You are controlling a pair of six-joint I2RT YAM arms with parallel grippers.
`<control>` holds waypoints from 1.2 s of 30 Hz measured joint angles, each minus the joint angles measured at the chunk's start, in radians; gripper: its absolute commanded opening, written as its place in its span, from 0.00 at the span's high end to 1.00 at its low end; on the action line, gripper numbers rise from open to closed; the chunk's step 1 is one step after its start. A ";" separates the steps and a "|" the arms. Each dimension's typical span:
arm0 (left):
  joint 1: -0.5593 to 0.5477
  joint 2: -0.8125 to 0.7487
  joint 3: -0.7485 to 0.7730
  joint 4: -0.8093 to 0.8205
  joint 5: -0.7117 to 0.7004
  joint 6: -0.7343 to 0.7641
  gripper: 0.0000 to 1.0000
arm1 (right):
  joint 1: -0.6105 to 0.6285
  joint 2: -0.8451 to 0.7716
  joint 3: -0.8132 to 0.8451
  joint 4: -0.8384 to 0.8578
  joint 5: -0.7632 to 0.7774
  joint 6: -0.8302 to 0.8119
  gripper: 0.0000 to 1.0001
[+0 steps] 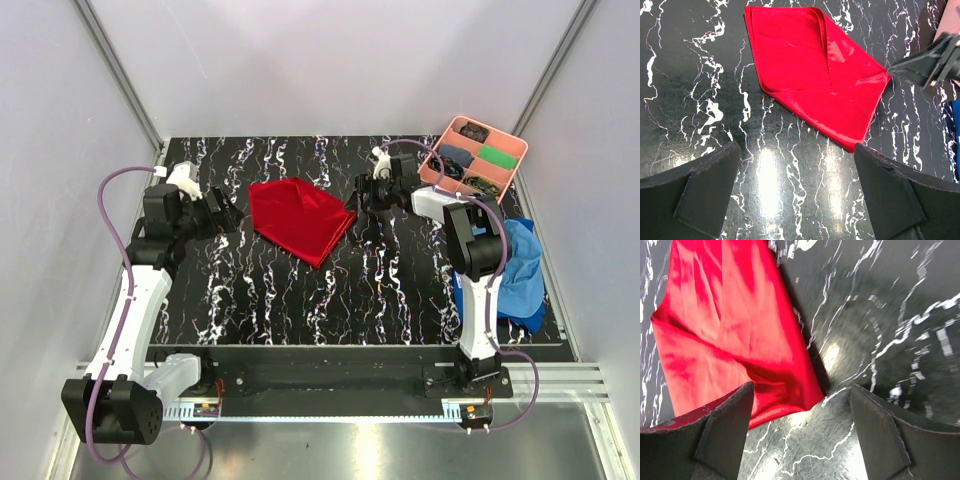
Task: Fold the napkin, place the utensils inside, and roll it up
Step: Adjust the napkin at the center of the board.
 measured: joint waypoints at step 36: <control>-0.003 0.000 0.000 0.001 0.007 -0.006 0.01 | 0.002 -0.039 -0.106 -0.098 -0.021 0.083 0.97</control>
